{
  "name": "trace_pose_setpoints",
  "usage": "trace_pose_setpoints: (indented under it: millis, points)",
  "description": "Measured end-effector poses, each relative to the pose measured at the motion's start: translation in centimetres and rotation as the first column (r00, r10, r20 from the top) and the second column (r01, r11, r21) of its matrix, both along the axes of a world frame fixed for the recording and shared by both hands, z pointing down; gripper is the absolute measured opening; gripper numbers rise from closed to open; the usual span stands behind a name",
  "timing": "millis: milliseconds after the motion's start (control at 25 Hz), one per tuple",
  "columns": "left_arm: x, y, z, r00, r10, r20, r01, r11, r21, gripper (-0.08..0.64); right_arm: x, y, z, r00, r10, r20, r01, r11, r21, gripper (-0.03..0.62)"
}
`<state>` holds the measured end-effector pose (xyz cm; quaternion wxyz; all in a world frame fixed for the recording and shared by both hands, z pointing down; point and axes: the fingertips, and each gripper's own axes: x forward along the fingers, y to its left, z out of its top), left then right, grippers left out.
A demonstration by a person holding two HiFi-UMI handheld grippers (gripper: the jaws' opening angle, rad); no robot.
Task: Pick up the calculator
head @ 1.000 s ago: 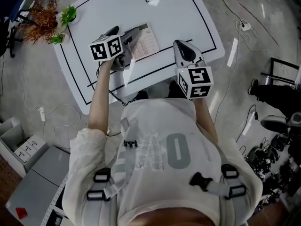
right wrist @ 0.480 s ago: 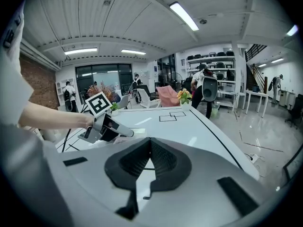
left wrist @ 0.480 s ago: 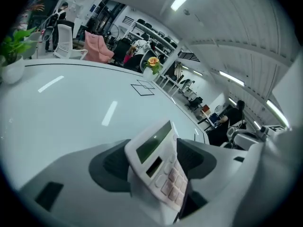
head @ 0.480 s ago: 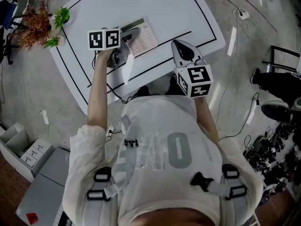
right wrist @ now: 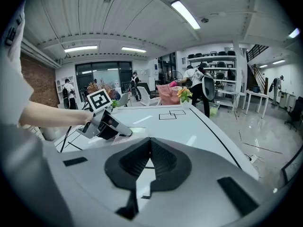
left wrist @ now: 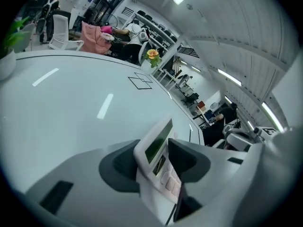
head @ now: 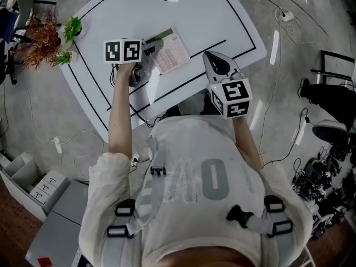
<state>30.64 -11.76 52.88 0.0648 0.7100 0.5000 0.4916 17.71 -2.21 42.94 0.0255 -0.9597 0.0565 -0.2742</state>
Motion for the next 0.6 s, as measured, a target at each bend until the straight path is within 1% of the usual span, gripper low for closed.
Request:
trace_pose_setpoints:
  millis: [80,160,200,280,320,400,600]
  points:
    - [-0.4,0.5,-0.2,0.999,0.002,0.037,-0.001,1.0,-0.027,0.181,0.0,-0.1,0.2,1.0,-0.009,0.01,0.009,1.0,0.002,0.006]
    - [-0.9,1.2,-0.8,0.996,-0.009,0.088,0.017,0.995,-0.096,0.139,0.0,-0.2,0.1,1.0,-0.011,0.011,0.011,1.0,0.006,0.006]
    - [-1.3,1.7,-1.3,0.993,-0.012,0.119,0.03,0.988,-0.151,0.117,0.0,-0.2,0.1,1.0,-0.012,0.011,0.012,1.0,0.007,0.006]
    - [-2.1,2.6,-2.3,0.983,-0.021,0.181,0.069,0.962,-0.265,0.084,-0.2,0.0,0.1,1.0,-0.013,0.014,0.013,1.0,0.005,0.006]
    - [-2.4,2.9,-2.4,0.978,-0.031,0.205,0.093,0.95,-0.298,0.084,-0.2,0.0,0.2,1.0,-0.013,0.017,0.013,1.0,0.003,0.006]
    - [-2.6,3.1,-2.3,0.974,-0.055,0.219,0.124,0.942,-0.312,0.084,0.2,-0.1,0.5,1.0,-0.011,0.019,0.011,1.0,0.004,0.006]
    - [-2.4,3.0,-2.2,0.976,-0.077,0.202,0.139,0.941,-0.31,0.083,0.6,-0.9,0.7,1.0,-0.018,0.023,0.018,1.0,0.011,0.006]
